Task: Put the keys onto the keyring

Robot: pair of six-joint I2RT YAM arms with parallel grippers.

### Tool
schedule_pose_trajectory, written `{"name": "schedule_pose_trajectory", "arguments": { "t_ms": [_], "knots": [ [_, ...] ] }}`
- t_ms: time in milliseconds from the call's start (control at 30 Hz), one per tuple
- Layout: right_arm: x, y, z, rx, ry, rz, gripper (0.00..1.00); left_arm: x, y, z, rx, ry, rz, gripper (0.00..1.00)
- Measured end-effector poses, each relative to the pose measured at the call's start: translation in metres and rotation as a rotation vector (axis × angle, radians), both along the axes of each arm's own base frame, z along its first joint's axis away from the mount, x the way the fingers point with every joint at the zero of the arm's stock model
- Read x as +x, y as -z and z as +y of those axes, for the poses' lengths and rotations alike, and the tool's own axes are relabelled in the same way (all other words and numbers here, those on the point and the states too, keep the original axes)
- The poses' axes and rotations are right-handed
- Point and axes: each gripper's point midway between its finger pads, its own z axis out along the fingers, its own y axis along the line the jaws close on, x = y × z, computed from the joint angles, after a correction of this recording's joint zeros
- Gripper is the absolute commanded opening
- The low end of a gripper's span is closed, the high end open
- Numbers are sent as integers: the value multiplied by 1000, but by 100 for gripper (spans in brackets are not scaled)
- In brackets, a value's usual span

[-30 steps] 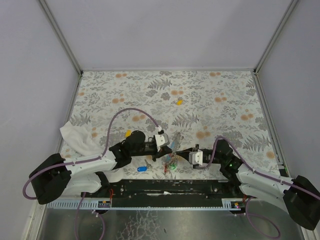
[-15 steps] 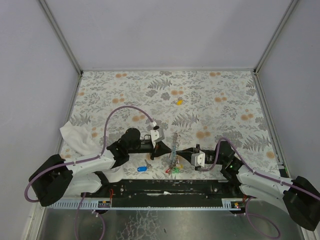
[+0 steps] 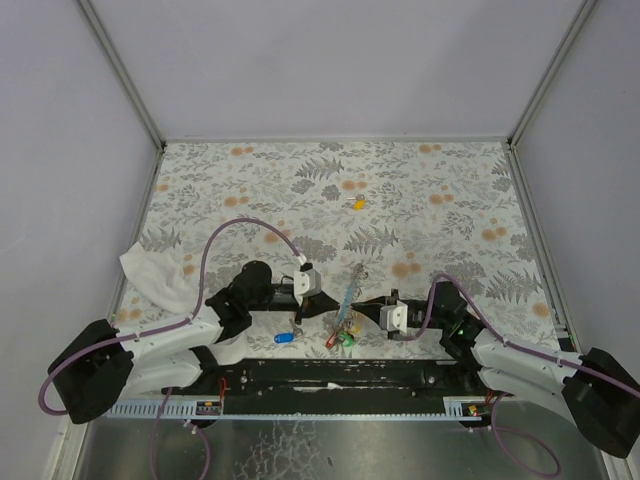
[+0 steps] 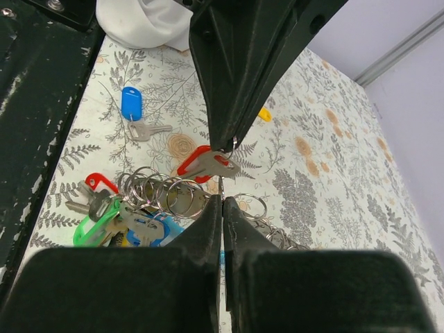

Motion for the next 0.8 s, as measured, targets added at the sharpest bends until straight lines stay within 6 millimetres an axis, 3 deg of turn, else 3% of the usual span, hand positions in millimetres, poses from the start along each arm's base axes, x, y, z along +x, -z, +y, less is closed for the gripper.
{"name": "schedule_pose_trajectory", "arguments": {
  "t_ms": [300, 533, 800],
  "knots": [
    [-3, 1, 2, -5, -15, 34, 0, -3, -1, -1, 3, 40, -85, 0],
    [-4, 0, 2, 1, -16, 43, 0, -12, 10, -7, 54, 70, -143, 0],
    [-5, 0, 2, 1, -25, 45, 0, -5, 17, -7, 98, 32, -192, 0]
  ]
}}
